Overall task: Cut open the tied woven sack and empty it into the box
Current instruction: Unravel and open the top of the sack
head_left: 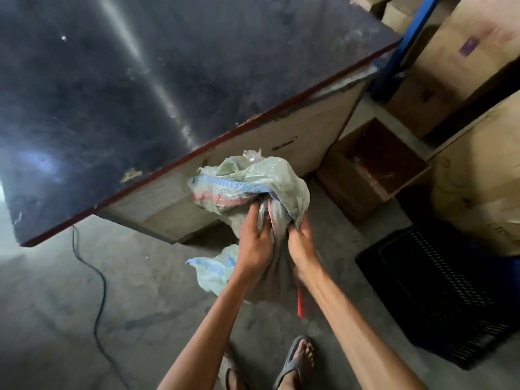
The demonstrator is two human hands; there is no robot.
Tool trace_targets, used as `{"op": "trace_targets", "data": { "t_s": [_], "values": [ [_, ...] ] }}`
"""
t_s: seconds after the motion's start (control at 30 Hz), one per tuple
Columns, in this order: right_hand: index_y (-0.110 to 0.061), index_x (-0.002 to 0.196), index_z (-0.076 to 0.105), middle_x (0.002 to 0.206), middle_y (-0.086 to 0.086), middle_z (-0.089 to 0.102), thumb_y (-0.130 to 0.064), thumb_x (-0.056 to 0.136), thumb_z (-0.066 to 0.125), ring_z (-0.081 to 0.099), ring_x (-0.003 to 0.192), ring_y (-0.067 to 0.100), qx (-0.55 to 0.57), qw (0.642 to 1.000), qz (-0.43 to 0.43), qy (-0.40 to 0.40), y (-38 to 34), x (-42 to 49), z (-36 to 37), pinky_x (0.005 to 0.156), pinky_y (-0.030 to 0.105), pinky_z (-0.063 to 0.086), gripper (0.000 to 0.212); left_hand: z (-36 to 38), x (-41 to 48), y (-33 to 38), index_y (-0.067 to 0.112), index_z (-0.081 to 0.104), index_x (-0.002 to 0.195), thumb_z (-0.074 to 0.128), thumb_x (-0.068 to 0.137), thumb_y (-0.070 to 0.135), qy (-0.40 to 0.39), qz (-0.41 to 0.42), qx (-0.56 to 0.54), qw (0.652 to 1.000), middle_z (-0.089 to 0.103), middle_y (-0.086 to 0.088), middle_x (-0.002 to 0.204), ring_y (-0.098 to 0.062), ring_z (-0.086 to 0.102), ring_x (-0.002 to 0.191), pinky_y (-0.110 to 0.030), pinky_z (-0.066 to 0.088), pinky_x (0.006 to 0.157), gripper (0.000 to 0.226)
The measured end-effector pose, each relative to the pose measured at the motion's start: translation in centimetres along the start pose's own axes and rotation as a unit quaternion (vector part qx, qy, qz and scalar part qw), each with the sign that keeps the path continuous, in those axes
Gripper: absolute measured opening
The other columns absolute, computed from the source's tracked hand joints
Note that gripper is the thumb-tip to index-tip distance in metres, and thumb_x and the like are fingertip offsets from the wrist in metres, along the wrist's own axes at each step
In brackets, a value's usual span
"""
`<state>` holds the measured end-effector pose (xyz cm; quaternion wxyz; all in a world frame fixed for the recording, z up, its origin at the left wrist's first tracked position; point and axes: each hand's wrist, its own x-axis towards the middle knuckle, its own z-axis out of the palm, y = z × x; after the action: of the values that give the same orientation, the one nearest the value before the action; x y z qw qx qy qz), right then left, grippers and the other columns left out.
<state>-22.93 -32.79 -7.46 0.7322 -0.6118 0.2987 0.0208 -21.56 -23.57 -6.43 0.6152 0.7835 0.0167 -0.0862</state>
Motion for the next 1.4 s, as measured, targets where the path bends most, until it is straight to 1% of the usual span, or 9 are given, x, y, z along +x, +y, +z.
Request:
{"op": "trace_targets", "data": {
  "t_s": [0.13,0.23,0.53,0.67,0.83,0.97,1.07,1.17,1.4],
  "values": [
    [-0.017,0.135,0.057,0.135,0.006,0.064,0.003,0.098,0.048,0.057,0.132,0.025,0.039,0.996,-0.073,0.03,-7.2,-3.2,0.4,0.116,0.045,0.042,0.043,-1.4,-0.2,8.2,0.023,0.057,0.12,0.053,0.099,0.011,-0.006,0.091,-0.023,0.996,0.067,0.007,0.111,0.002,0.062,0.105,-0.019,0.048,0.091,0.024],
    [-0.016,0.141,0.053,0.138,0.003,0.063,-0.001,0.1,0.049,0.057,0.132,0.017,0.046,0.991,-0.11,0.057,-11.8,-9.2,-1.9,0.114,0.034,0.045,0.044,-1.8,-3.5,14.3,0.014,0.056,0.127,0.053,0.1,0.005,-0.071,0.136,-0.047,0.987,0.065,0.004,0.12,-0.002,0.06,0.113,-0.02,0.047,0.097,0.028],
    [-0.037,0.129,0.056,0.134,-0.011,0.062,0.002,0.1,0.044,0.054,0.13,0.006,0.079,0.971,-0.113,0.194,-14.8,-27.8,-11.6,0.116,0.032,0.041,0.05,1.7,-19.3,22.9,0.038,0.051,0.125,0.052,0.101,0.003,-0.258,0.163,-0.104,0.947,0.06,0.034,0.12,0.009,0.055,0.119,-0.013,0.042,0.1,0.043],
    [-0.037,0.128,0.059,0.139,-0.001,0.063,-0.003,0.101,0.046,0.055,0.133,0.014,0.151,0.954,-0.095,0.241,-14.0,-30.3,-15.0,0.117,0.043,0.041,0.045,5.3,-21.9,22.7,0.029,0.055,0.127,0.051,0.101,0.003,-0.312,0.165,-0.115,0.929,0.064,0.016,0.122,-0.006,0.059,0.121,-0.031,0.048,0.105,0.037],
    [-0.031,0.129,0.064,0.137,0.005,0.066,-0.007,0.097,0.051,0.058,0.132,0.024,0.221,0.936,-0.068,0.266,-12.1,-30.0,-19.2,0.116,0.052,0.041,0.042,10.5,-23.8,21.7,0.028,0.058,0.121,0.048,0.101,-0.004,-0.343,0.125,-0.127,0.922,0.068,0.017,0.114,-0.002,0.062,0.114,-0.021,0.048,0.099,0.039],
    [-0.027,0.128,0.064,0.123,0.001,0.074,-0.005,0.099,0.053,0.068,0.119,0.021,0.253,0.929,-0.022,0.269,-9.6,-30.2,-24.7,0.105,0.041,0.053,0.037,16.1,-25.9,19.9,0.034,0.059,0.11,0.048,0.1,-0.007,-0.372,0.082,-0.099,0.919,0.07,0.03,0.102,0.008,0.065,0.101,-0.009,0.047,0.086,0.044],
    [-0.027,0.11,0.068,0.099,-0.007,0.079,-0.004,0.101,0.05,0.075,0.094,0.009,0.275,0.923,0.008,0.269,-7.1,-29.8,-31.0,0.079,0.023,0.06,0.031,22.1,-27.4,17.7,0.033,0.065,0.106,0.052,0.099,0.0,-0.37,0.056,-0.063,0.925,0.073,0.015,0.103,-0.004,0.068,0.101,-0.027,0.054,0.089,0.035],
    [-0.024,0.112,0.068,0.1,-0.004,0.079,-0.004,0.103,0.045,0.075,0.091,0.009,0.29,0.918,0.052,0.267,-4.0,-28.5,-37.7,0.074,0.021,0.059,0.032,28.9,-28.8,15.3,0.027,0.065,0.111,0.053,0.097,0.011,-0.367,0.044,-0.035,0.928,0.071,-0.002,0.109,-0.022,0.068,0.106,-0.048,0.054,0.095,0.025],
    [-0.017,0.125,0.065,0.125,0.013,0.072,-0.008,0.103,0.046,0.066,0.121,0.031,0.306,0.901,0.144,0.274,5.8,-22.1,-50.3,0.108,0.05,0.049,0.03,42.8,-30.2,5.8,0.034,0.06,0.103,0.049,0.099,-0.003,-0.365,0.013,0.042,0.93,0.069,0.025,0.097,0.005,0.064,0.092,-0.012,0.048,0.082,0.039]
  ]
}}
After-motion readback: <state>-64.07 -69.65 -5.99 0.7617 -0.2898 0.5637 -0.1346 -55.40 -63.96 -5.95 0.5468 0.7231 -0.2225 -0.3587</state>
